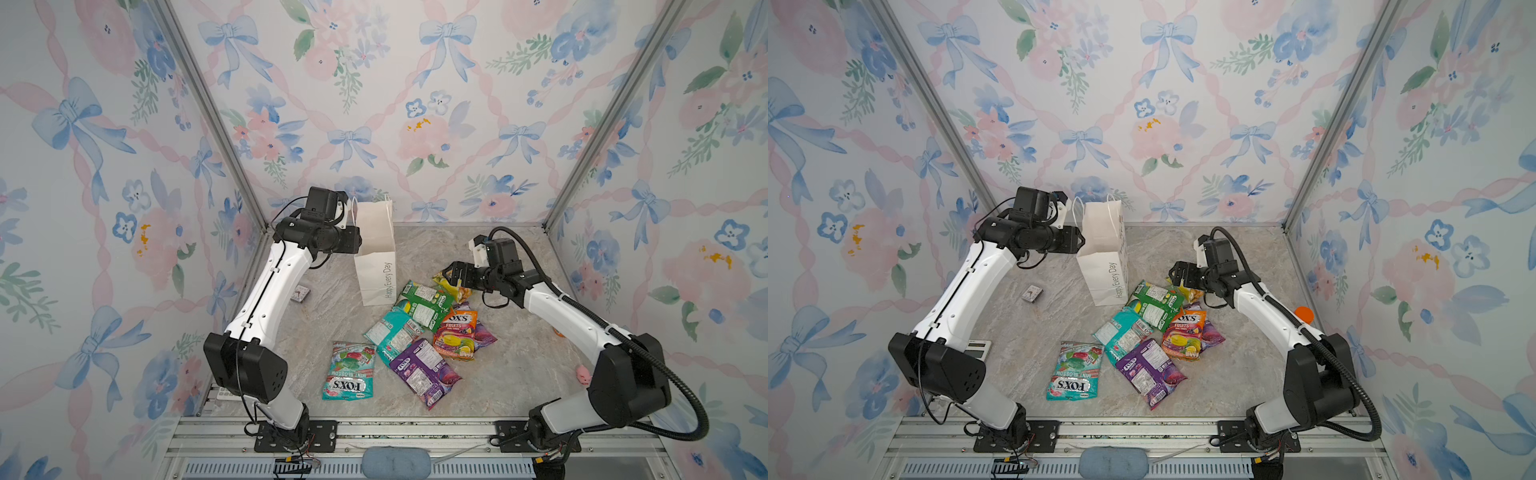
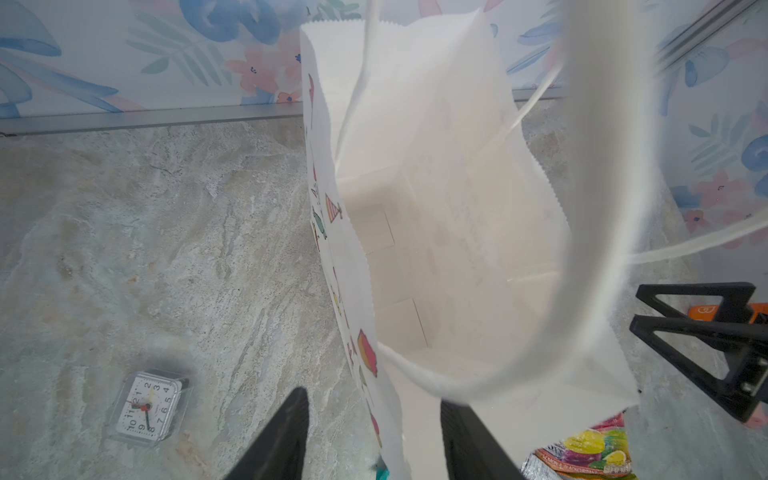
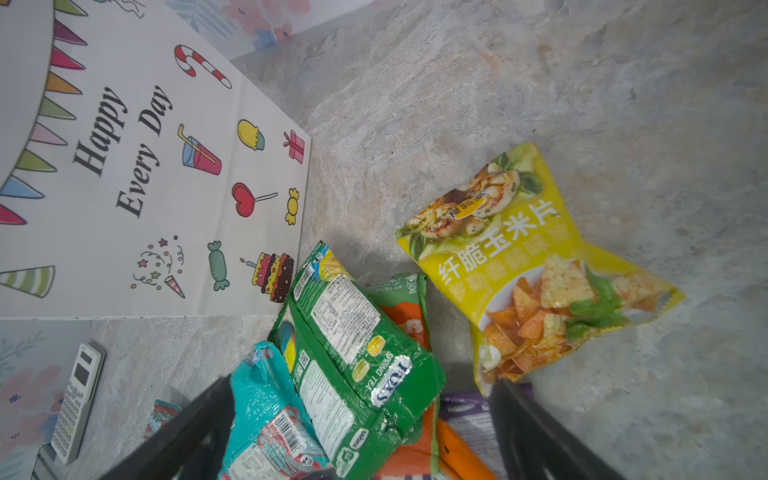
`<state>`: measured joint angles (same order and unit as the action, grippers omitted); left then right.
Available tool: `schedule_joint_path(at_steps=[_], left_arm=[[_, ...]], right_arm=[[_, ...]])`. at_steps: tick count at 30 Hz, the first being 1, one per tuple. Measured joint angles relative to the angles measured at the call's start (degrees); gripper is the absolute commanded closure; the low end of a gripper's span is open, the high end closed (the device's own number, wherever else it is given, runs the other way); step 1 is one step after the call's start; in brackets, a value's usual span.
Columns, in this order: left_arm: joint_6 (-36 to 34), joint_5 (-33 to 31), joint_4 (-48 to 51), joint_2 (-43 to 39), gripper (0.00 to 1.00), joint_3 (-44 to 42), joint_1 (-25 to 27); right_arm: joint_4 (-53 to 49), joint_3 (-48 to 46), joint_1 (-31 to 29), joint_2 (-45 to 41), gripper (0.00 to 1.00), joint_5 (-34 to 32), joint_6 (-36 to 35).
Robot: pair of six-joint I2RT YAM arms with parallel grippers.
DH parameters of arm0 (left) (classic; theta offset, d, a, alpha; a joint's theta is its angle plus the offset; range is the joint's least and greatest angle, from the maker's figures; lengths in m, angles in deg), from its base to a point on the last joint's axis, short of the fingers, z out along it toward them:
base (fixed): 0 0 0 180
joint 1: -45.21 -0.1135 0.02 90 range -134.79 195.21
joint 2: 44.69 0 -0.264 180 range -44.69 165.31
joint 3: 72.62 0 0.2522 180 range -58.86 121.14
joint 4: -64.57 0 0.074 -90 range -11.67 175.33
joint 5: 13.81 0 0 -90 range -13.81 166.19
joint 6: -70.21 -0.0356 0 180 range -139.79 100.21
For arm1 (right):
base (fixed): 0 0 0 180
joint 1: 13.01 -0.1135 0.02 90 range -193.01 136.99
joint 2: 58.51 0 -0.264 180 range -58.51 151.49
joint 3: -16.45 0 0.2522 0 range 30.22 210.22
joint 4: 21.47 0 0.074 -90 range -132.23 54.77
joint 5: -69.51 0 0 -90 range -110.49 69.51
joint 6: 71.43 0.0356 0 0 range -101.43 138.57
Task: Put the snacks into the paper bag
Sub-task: 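Grip the white bag's rim with the left gripper and pull it upright, then lower the right gripper into the snack pile and grasp the orange Fox's candy bag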
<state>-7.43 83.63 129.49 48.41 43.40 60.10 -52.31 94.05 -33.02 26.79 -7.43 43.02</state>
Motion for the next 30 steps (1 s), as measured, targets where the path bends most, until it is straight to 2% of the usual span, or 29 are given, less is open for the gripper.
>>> schedule_joint_path(at_steps=[8, 11, 15, 19, 25, 30], left_arm=[[0.02, 0.04, 0.00, 2.80, 0.53, 0.63, 0.02], [-0.20, 0.07, 0.00, 4.11, 0.60, 0.63, 0.02], [-0.79, 0.07, 0.00, 5.16, 0.83, 0.72, 0.02], [-2.27, 0.09, 0.09, 5.77, 1.00, 1.64, 0.02], [-4.76, 0.22, 0.26, 5.99, 1.00, 4.04, 0.17], [-6.60, -0.94, 0.26, 5.99, 1.00, 4.61, 1.03]], right_arm=[[-3.58, 1.18, -0.04, 1.64, 0.06, -1.75, -3.30], [-5.27, 2.64, -0.04, 3.13, 0.07, -1.92, -5.03], [-7.21, 5.01, -0.22, 5.07, 0.07, -1.92, -6.97], [-9.07, 7.56, -1.09, 7.08, 0.08, -1.81, -9.20], [-12.02, 11.72, -1.75, 12.92, 0.13, 0.74, -13.00], [-13.92, 12.00, -3.28, 13.09, 0.15, 3.65, -14.01]])
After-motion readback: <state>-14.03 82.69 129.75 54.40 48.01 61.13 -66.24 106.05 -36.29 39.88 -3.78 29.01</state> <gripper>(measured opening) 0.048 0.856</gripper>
